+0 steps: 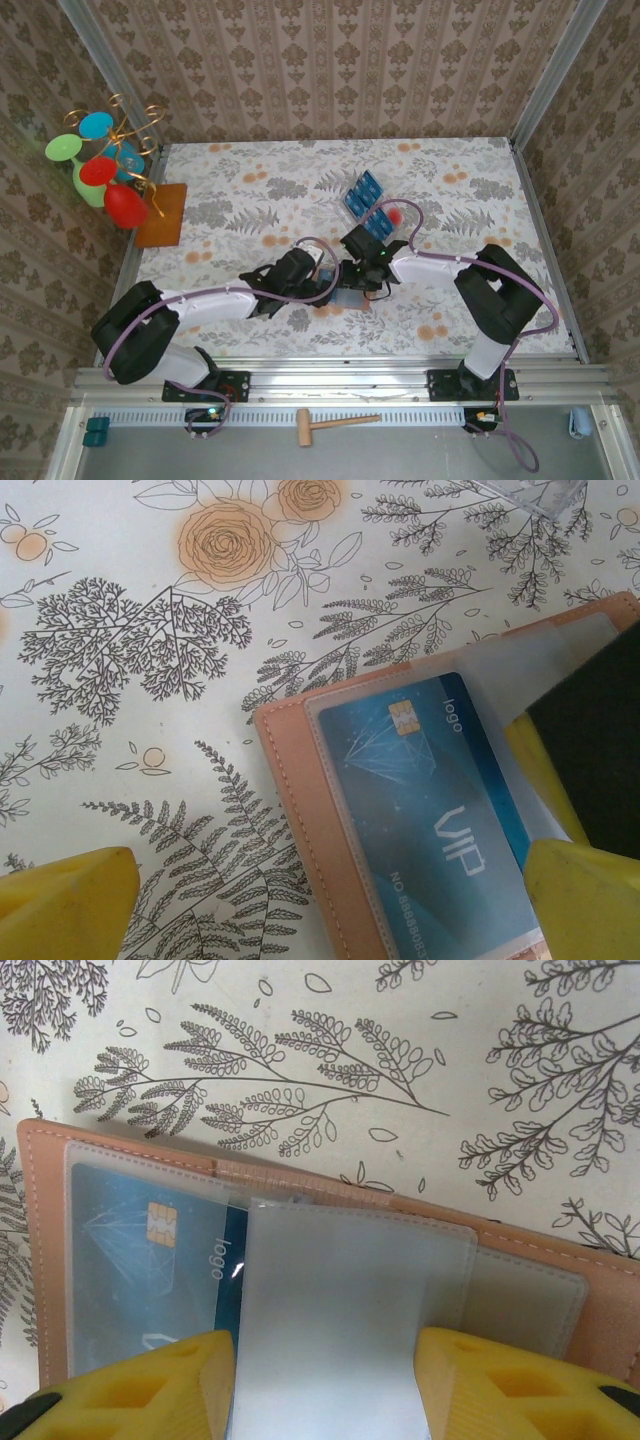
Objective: Put the credit cards into the card holder
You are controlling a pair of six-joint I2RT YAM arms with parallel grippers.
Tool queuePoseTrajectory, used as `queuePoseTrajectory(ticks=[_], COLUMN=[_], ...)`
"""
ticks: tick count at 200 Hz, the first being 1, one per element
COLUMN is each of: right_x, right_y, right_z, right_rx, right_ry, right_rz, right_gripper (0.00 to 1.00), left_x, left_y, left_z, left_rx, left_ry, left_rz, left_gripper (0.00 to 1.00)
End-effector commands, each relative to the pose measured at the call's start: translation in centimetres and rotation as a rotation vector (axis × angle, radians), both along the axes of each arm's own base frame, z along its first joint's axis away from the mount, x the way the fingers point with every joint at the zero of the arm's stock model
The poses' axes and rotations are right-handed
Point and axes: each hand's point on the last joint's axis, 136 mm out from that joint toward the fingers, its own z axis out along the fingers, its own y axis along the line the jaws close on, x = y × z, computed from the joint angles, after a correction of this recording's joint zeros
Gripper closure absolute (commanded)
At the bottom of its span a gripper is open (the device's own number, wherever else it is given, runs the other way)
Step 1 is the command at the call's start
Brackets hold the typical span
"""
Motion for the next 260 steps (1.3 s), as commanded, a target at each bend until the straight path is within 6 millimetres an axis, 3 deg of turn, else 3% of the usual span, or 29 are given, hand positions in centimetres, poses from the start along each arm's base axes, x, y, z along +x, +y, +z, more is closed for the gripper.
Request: queuePoseTrajectory(ticks=[1, 37, 96, 179, 260], right_x=[-0.6, -0.8, -1.1, -1.2, -1.1], right_y=[0.0, 0.0, 0.0, 0.1, 0.4], right_z=[-1.2, -1.3, -1.4, -1.5, -1.2], right_rx=[0.014, 0.024, 0.032, 0.041, 0.056], right_ry=[0.05, 0.067, 0.076, 0.084, 0.085], right_rz=[-0.024, -0.034, -0.034, -0.041, -0.041], right_gripper=[0.48, 0.48, 0.48, 0.48, 0.48], left_x=[-1.0, -2.3, -4.1, -4.6, -3.3], left_y=[-1.2, -0.9, 0.6, -2.7, -3.4], left_z=[0.1, -0.9, -0.7, 0.1, -1.1], left_rx=[-0.021, -0.014, -0.063, -0.124, -0.082], left_ry=[-0.032, -0.04, -0.019, 0.033, 0.044], left_rz=[-0.086, -0.123, -0.098, -0.209, -0.204], left_gripper=[0.0, 0.0, 0.0, 0.0, 0.0])
